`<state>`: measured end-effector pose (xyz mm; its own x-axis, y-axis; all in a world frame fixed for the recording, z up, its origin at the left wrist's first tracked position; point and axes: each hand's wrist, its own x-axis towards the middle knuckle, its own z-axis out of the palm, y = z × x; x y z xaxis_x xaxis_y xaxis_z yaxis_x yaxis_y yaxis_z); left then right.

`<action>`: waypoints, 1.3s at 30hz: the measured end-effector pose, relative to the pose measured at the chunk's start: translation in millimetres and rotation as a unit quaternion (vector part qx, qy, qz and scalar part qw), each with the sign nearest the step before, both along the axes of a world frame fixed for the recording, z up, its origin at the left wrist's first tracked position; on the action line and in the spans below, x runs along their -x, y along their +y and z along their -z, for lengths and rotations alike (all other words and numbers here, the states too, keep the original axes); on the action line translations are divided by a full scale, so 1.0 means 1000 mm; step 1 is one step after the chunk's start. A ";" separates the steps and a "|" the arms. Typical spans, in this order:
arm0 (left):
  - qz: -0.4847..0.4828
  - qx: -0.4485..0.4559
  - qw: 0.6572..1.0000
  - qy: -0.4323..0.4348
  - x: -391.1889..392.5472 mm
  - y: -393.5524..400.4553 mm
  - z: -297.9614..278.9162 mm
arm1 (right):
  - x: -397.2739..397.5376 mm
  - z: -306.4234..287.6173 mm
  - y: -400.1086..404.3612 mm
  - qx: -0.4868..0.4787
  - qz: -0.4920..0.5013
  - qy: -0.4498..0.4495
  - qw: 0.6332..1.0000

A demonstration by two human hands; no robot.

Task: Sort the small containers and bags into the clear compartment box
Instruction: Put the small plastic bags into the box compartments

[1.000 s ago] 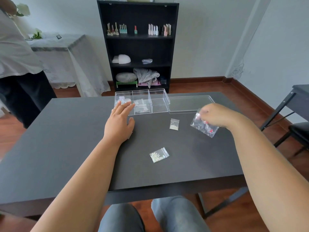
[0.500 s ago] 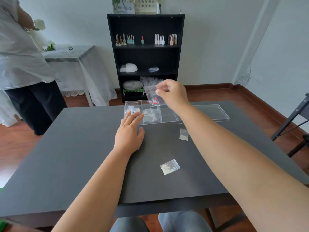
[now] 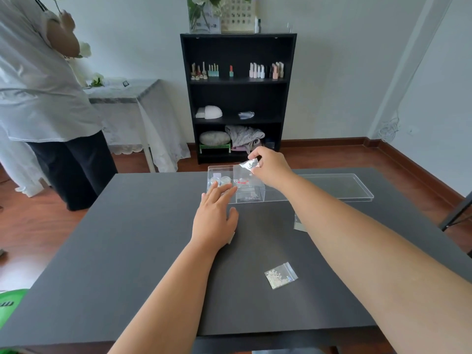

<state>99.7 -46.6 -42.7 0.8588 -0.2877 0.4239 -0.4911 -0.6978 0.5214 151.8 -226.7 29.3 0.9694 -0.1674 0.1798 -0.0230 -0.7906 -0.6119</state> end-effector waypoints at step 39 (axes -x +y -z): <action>0.004 0.001 1.000 0.022 0.001 0.000 -0.004 | -0.018 -0.004 0.007 0.225 -0.093 0.169 0.955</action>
